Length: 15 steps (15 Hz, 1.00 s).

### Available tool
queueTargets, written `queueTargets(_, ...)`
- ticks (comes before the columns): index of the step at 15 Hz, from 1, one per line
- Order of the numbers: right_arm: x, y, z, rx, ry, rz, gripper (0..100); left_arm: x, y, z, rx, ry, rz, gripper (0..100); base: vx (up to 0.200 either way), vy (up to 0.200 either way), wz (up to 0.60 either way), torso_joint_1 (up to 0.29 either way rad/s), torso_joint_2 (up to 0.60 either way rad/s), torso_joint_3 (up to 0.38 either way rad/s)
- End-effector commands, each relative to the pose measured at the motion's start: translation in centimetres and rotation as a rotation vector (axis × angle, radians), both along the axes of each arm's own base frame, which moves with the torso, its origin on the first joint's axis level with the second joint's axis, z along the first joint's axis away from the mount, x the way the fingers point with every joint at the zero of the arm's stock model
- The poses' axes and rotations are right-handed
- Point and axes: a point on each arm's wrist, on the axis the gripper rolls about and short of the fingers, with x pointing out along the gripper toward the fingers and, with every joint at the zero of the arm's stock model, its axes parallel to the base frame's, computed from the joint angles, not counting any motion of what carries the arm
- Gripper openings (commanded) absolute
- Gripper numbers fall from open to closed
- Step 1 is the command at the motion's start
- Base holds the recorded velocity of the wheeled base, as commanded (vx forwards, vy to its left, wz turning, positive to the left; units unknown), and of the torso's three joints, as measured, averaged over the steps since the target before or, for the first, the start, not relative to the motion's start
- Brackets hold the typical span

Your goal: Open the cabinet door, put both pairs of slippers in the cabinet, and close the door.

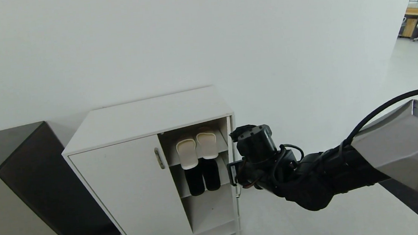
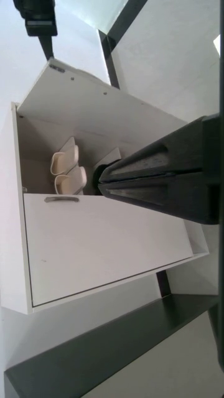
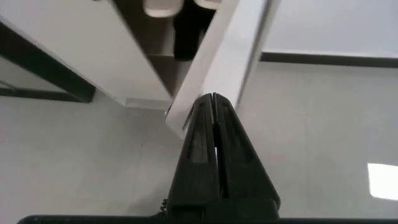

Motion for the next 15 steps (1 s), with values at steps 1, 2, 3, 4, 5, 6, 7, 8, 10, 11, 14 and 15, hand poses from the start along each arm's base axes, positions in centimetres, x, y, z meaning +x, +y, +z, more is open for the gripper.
queueTargets(1,-0.6,1.1,-0.4,0.012,-0.01,0.031,0,0.0,0.0,0.0,-0.001,0.0,0.0,0,0.0,0.0,0.0,0.0,0.0,0.0)
queueTargets(2,-1.0,1.4,0.0,0.026,-0.022,0.042,0,0.0,0.0,0.0,-0.001,0.0,0.0,0,0.0,0.0,0.0,0.0,0.0,0.0)
queueTargets(3,-1.6,1.6,0.5,0.044,-0.026,0.07,0,0.0,0.0,0.0,-0.001,0.0,0.0,0,0.0,0.0,0.0,0.0,0.0,0.0)
queueTargets(4,-2.2,1.5,0.9,0.051,-0.021,0.092,0,0.0,0.0,0.0,-0.001,0.0,0.0,0,0.0,0.0,0.0,0.0,0.0,0.0)
queueTargets(5,-2.5,1.3,1.1,0.049,-0.023,0.095,0,0.0,0.0,0.0,-0.001,0.0,0.0,0,0.0,0.0,0.0,0.0,0.0,0.0)
queueTargets(6,-3.2,0.9,1.3,0.031,-0.027,0.102,0,0.0,0.0,0.0,-0.001,0.0,0.0,0,0.0,0.0,0.0,0.0,0.0,0.0)
queueTargets(7,-4.2,0.2,1.8,0.0,-0.037,0.125,0,0.0,0.0,0.0,-0.001,0.0,0.0,0,0.0,0.0,0.0,0.0,0.0,0.0)
queueTargets(8,-4.8,-0.4,2.2,-0.013,-0.049,0.135,0,0.0,0.0,0.0,-0.001,0.001,0.0,0,0.0,0.0,0.0,0.0,0.0,0.0)
queueTargets(10,-5.8,-1.6,3.7,0.014,-0.08,0.14,0,0.0,0.0,0.0,-0.001,0.0,0.0,0,0.0,0.0,0.0,0.0,0.0,0.0)
queueTargets(11,-6.0,-1.9,4.2,0.018,-0.088,0.141,0,0.0,0.0,0.0,-0.001,0.001,0.0,0,0.0,0.0,0.0,0.0,0.0,0.0)
queueTargets(14,-6.5,-2.2,3.6,-0.008,-0.078,0.149,0,0.0,0.0,0.0,-0.001,0.0,0.0,0,0.0,0.0,0.2,0.001,0.0,-0.001)
queueTargets(15,-6.6,-2.3,3.6,-0.008,-0.078,0.15,0,0.0,0.0,0.0,-0.001,-0.002,0.0,0,0.0,0.0,0.6,0.002,0.0,0.002)
